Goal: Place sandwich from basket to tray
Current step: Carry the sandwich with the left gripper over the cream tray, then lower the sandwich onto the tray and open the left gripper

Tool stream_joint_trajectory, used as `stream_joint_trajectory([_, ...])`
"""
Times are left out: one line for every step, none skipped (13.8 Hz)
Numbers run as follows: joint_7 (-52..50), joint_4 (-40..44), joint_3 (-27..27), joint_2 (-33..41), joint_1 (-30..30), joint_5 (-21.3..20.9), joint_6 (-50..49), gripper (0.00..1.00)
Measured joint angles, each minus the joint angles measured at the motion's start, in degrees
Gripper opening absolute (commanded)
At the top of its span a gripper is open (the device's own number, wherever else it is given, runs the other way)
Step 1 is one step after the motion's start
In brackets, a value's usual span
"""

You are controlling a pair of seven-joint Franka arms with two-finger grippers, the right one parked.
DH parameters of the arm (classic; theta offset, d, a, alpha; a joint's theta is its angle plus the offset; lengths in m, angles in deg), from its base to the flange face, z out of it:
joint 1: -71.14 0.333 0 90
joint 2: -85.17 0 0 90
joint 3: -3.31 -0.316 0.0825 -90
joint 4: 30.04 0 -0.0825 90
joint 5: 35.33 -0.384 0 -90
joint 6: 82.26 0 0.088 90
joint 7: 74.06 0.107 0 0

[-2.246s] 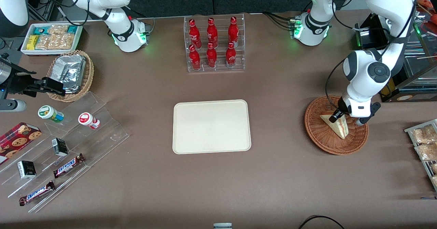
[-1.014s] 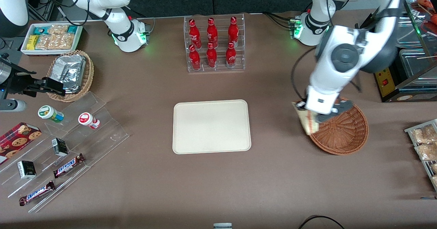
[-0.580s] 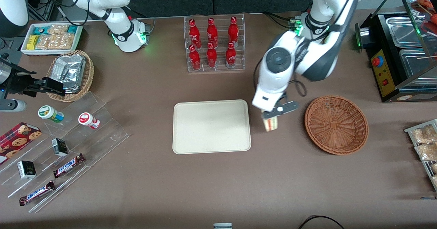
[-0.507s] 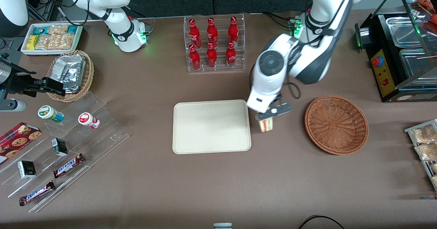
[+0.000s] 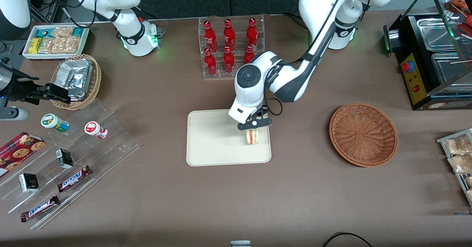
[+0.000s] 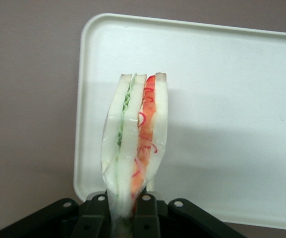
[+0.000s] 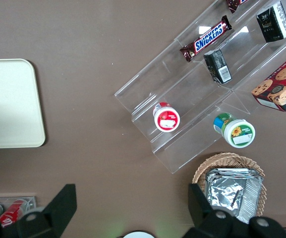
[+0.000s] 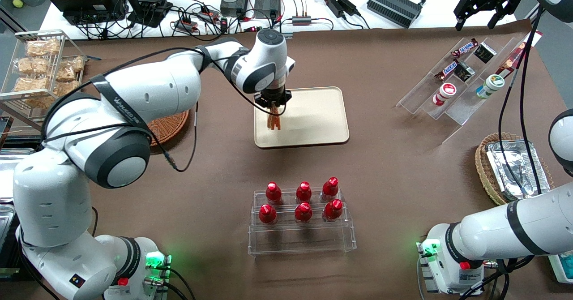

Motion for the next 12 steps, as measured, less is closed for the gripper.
stream_joint_trajectory([0.0,0.01,0.0,-0.78,-0.31,0.0,1.11,0.12])
stream_joint_trajectory([0.0,0.03,0.01,-1.67,-0.81,0.0,2.23,0.12])
stream_joint_trajectory([-0.18,0.04,0.01,-2.64,-1.57,-0.02,3.4,0.12])
stream_joint_trajectory([-0.75,0.05,0.0,-3.58,-2.39,-0.08,4.46,0.12])
stream_joint_trajectory([-1.25,0.04,0.01,-4.41,-3.08,-0.1,5.5,0.12])
stream_joint_trajectory([-1.49,0.05,-0.01,-5.04,-3.44,-0.11,6.47,0.12])
stream_joint_trajectory([-1.53,0.05,-0.02,-5.47,-3.5,-0.11,7.06,0.12])
stream_joint_trajectory([-1.53,0.05,-0.09,-5.68,-3.5,-0.11,7.35,0.12])
stream_joint_trajectory([-1.54,0.09,-0.16,-5.67,-3.5,-0.11,7.38,0.12])
stream_joint_trajectory([-1.56,0.17,-0.27,-5.67,-3.49,-0.11,7.38,0.12])
stream_joint_trajectory([-1.57,0.21,-0.41,-5.67,-3.48,-0.11,7.38,0.14])
stream_joint_trajectory([-1.58,0.23,-0.58,-5.67,-3.44,-0.11,7.38,0.48])
